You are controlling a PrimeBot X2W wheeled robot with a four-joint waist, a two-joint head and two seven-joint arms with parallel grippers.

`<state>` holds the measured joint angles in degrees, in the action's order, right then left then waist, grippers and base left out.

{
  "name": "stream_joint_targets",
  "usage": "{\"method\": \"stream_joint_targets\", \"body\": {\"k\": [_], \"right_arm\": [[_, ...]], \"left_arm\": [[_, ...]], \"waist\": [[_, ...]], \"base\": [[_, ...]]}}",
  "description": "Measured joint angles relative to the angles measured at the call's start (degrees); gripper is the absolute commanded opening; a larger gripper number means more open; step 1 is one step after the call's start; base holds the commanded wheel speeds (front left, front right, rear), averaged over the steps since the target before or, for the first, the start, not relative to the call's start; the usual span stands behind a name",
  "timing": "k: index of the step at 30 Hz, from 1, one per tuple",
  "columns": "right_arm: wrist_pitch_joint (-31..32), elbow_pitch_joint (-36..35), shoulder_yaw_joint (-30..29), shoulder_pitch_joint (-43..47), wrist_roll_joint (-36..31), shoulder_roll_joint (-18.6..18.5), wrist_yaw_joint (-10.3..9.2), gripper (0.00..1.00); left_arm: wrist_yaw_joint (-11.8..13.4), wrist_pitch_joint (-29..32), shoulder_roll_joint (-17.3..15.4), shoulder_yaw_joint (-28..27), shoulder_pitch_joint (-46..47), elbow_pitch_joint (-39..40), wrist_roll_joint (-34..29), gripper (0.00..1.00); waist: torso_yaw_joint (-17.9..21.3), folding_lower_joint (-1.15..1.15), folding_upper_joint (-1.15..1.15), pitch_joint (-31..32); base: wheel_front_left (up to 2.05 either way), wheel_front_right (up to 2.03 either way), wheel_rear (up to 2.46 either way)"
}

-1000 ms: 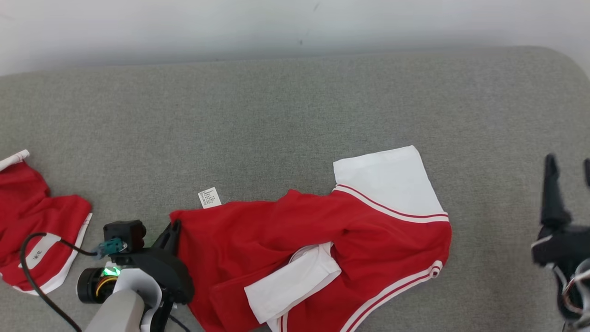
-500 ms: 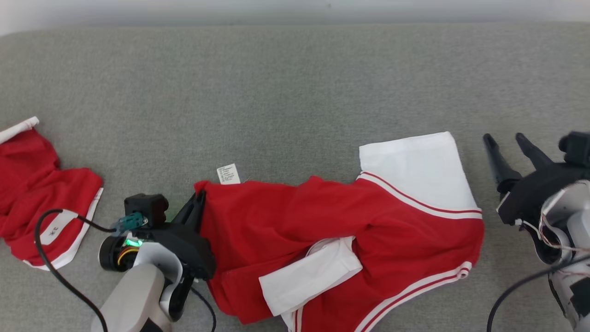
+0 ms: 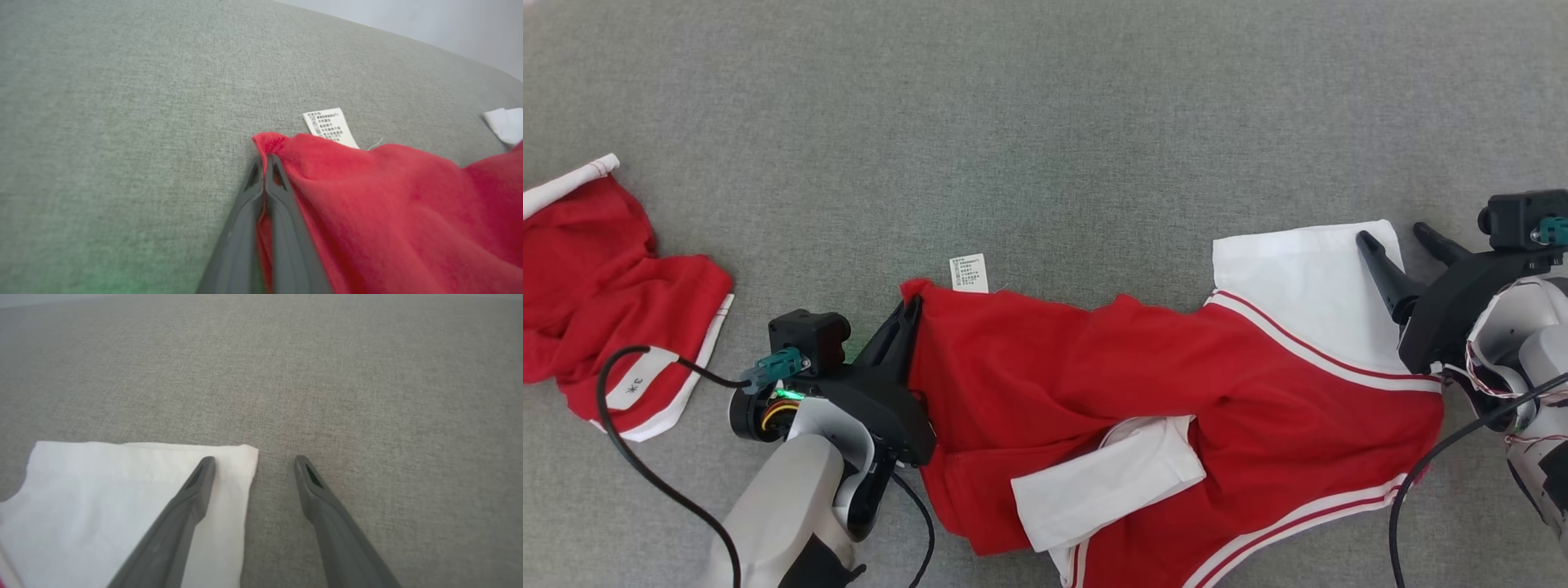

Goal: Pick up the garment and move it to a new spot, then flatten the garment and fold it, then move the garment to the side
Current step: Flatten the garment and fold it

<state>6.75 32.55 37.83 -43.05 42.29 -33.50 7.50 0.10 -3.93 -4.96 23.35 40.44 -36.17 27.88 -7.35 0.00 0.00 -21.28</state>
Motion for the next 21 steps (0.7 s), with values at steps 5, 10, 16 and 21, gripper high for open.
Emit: {"method": "stream_joint_targets", "body": {"k": [5,10,16,21], "right_arm": [[-2.2,1.9,3.1,-1.3,1.8,-0.3,0.0,0.0],[-9.1,3.0,3.0,-1.2,3.7,0.0,0.01,0.0],[-21.1,1.5,-5.9,-0.3,1.5,0.0,0.01,0.0],[-21.8,-7.7,-14.0,1.1,-4.4,0.7,0.01,0.0]], "left_arm": [[0.1,-1.0,0.0,0.3,0.6,-1.3,-0.2,0.0],[1.1,-2.8,-1.0,0.0,0.4,-1.8,-0.2,0.0],[4.0,-6.1,-3.9,-1.3,-0.1,5.4,-1.7,0.0],[6.7,-6.0,-7.6,-2.6,-1.3,15.2,-2.8,0.0]], "waist": [[-0.2,0.0,0.0,0.3],[0.1,0.01,0.0,1.5],[0.5,0.01,0.0,4.2],[2.0,0.01,0.0,5.7]], "base": [[0.0,0.0,0.0],[0.0,0.0,0.0],[0.0,0.0,0.0],[0.0,0.0,0.0]]}}
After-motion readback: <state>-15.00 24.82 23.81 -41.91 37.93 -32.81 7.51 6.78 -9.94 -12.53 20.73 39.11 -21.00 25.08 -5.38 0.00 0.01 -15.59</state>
